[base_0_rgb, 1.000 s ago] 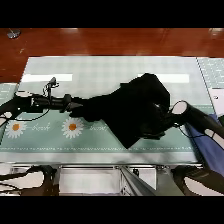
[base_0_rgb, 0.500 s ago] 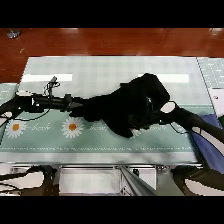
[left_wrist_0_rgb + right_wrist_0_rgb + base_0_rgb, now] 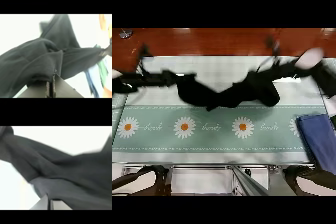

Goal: Fold the shirts.

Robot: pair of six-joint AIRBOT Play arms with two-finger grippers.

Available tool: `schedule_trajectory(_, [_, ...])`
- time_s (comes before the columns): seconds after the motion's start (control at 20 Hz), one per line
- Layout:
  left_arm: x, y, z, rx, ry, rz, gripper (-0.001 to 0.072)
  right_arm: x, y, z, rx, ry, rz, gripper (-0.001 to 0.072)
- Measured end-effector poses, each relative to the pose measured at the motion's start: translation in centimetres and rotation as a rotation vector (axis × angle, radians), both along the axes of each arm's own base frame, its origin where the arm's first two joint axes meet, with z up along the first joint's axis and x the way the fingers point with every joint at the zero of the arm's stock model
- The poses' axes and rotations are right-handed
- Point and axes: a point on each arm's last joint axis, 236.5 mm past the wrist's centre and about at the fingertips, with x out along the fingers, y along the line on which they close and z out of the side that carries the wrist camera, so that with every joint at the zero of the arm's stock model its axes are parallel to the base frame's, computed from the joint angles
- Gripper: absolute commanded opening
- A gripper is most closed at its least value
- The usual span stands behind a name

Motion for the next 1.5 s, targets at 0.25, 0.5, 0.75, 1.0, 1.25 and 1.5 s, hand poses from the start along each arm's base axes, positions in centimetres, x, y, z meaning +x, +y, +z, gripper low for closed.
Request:
schedule_trajectory(0.25, [-2.0, 1.0, 21.9, 0.059, -0.517, 0.072, 0.0032, 0.3, -6.1, 22.6, -0.061, -0.515, -0.122, 0.0018])
schedule_trajectory(0.5, [-10.9, 1.8, 35.8, 0.195, -0.862, 0.195, 0.0032, -9.5, -8.7, 34.6, -0.079, -0.85, -0.17, 0.0018])
schedule_trajectory(0.75, [-19.9, 2.9, 41.1, 0.362, -1.045, 0.363, 0.0032, -19.2, -10.5, 39.2, -0.134, -1.036, -0.193, 0.0018])
schedule_trajectory(1.0, [-26.1, 2.8, 40.8, 0.496, -1.089, 0.413, 0.0032, -25.1, -11.3, 38.2, -0.202, -1.038, -0.166, 0.0019])
schedule_trajectory(1.25, [-26.8, 2.9, 37.7, 0.531, -0.975, 0.392, 0.0032, -26.0, -11.4, 34.4, -0.256, -0.908, -0.123, 0.0018])
schedule_trajectory(1.5, [-21.8, 3.4, 29.9, 0.483, -0.7, 0.303, 0.0032, -21.1, -10.5, 25.8, -0.272, -0.621, -0.054, 0.0016])
